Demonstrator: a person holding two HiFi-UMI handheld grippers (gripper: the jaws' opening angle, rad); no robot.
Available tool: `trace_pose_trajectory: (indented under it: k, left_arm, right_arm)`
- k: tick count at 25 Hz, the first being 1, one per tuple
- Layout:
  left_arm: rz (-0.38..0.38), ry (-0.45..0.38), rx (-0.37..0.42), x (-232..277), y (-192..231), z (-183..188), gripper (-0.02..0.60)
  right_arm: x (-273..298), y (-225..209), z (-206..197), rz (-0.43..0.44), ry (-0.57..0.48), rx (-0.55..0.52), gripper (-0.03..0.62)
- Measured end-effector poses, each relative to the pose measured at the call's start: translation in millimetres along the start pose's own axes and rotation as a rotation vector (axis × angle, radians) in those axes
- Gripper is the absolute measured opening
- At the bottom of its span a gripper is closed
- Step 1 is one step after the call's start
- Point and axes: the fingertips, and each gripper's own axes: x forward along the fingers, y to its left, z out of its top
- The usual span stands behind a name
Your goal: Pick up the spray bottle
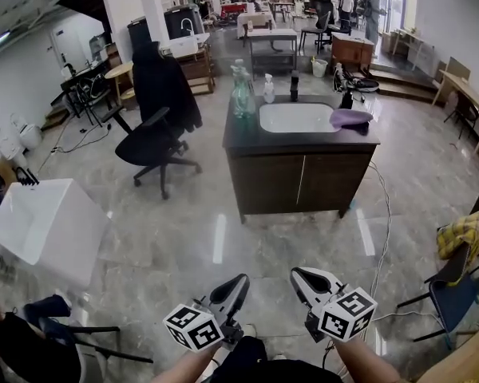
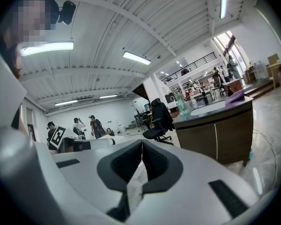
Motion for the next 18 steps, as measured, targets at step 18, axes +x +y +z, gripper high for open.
trace_pose_trajectory:
  k: [18]
  left_arm:
    - [-0.041, 0.008, 0.014, 19.6, 138.2, 89.1, 0.008]
  right_arm:
    - [154.6, -10.4, 26.7, -0.071, -0.002, 0.006, 0.006]
